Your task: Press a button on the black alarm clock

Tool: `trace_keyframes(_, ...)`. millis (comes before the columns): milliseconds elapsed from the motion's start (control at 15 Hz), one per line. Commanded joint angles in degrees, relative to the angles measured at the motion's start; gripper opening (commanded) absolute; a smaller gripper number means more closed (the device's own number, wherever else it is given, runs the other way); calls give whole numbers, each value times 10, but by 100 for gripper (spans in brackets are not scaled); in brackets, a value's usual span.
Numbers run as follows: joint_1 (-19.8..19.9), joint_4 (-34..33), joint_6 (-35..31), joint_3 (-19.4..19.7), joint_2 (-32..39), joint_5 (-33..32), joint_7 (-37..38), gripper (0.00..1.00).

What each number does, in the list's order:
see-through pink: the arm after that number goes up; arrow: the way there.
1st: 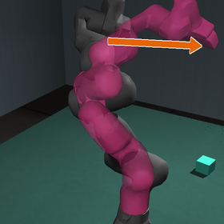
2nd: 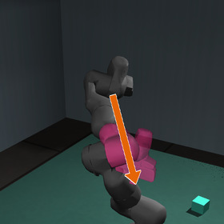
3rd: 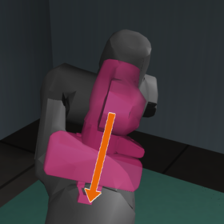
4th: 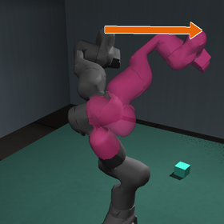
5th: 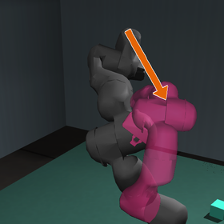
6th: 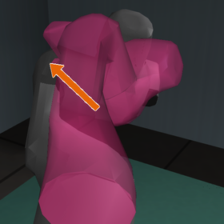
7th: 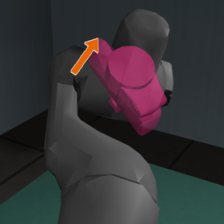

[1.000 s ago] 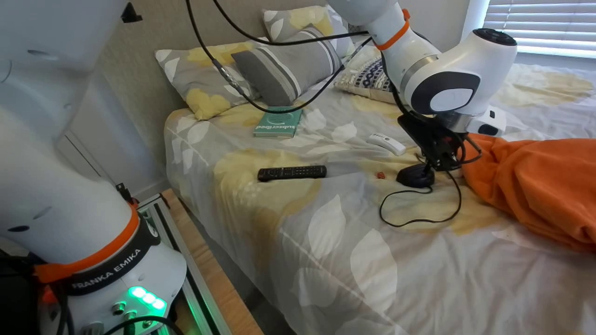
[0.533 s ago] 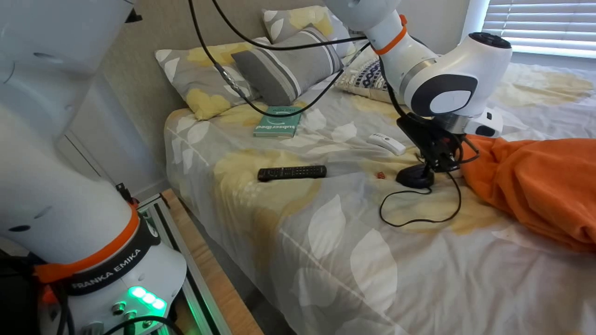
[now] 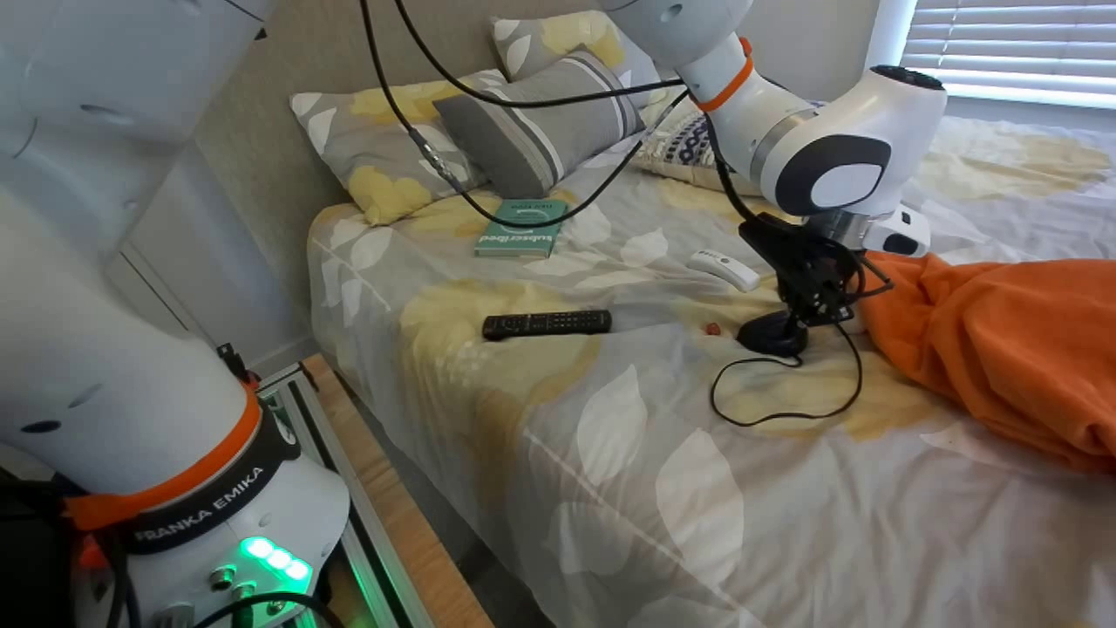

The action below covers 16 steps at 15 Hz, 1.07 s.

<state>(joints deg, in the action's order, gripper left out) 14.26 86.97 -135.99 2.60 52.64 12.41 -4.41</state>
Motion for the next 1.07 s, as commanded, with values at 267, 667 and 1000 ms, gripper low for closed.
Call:
trace_keyframes(267, -2, -38, 97, -15, 38, -7, -1, 0)
trace_keyframes(667, -5, -9, 96, -7, -2, -7, 3, 0)
trace_keyframes(1000, -6, 48, 82, 2, -58, -10, 2, 0)
